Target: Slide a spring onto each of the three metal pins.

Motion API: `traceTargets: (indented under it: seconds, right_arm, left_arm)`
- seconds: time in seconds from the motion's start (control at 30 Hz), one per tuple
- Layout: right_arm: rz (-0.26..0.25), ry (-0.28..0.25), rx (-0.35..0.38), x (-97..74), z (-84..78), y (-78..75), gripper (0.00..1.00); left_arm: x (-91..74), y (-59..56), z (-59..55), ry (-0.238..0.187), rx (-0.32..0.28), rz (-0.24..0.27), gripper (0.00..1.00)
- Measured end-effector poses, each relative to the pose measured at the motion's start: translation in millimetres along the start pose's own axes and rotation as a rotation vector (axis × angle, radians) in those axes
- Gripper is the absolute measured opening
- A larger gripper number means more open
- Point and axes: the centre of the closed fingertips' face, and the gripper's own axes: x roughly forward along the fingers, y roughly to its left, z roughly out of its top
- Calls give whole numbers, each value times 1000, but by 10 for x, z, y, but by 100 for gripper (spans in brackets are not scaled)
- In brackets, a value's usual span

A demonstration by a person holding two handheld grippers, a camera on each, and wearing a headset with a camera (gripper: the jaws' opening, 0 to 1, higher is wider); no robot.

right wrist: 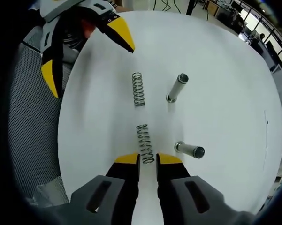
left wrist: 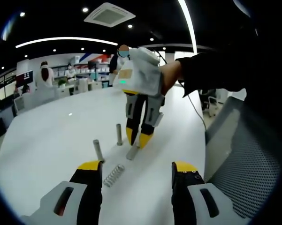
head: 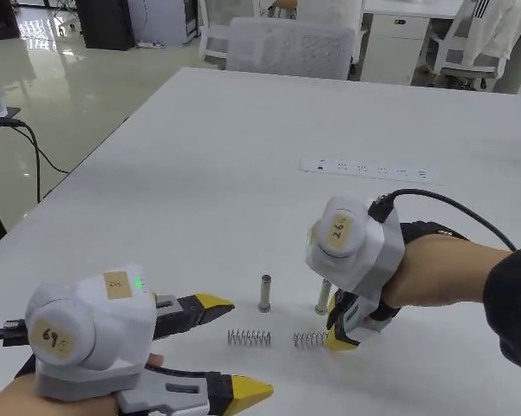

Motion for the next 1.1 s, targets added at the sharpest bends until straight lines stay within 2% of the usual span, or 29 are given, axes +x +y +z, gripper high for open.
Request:
traceTargets:
  seconds: [0.17, 0.4, 0.67, 0.87, 1.1]
  right_arm:
    - [-5, 13, -43, 33, -21, 10, 8]
    - [5, 9, -29, -28, -17, 55, 8]
    - [60, -16, -26, -295, 91, 258, 8]
    - [71, -33, -61, -487, 239, 391, 8]
    - [75, -36, -109, -599, 382, 483, 8]
  left_arm:
    - [5, -3, 1, 1, 0, -2, 54]
    - [18, -25, 9, 3, 7, -10, 52]
    - [46, -68, 35, 4, 29, -33, 48]
    - [69, -98, 73, 1, 48, -51, 45]
    - [75, -133, 133, -15, 75, -70, 39]
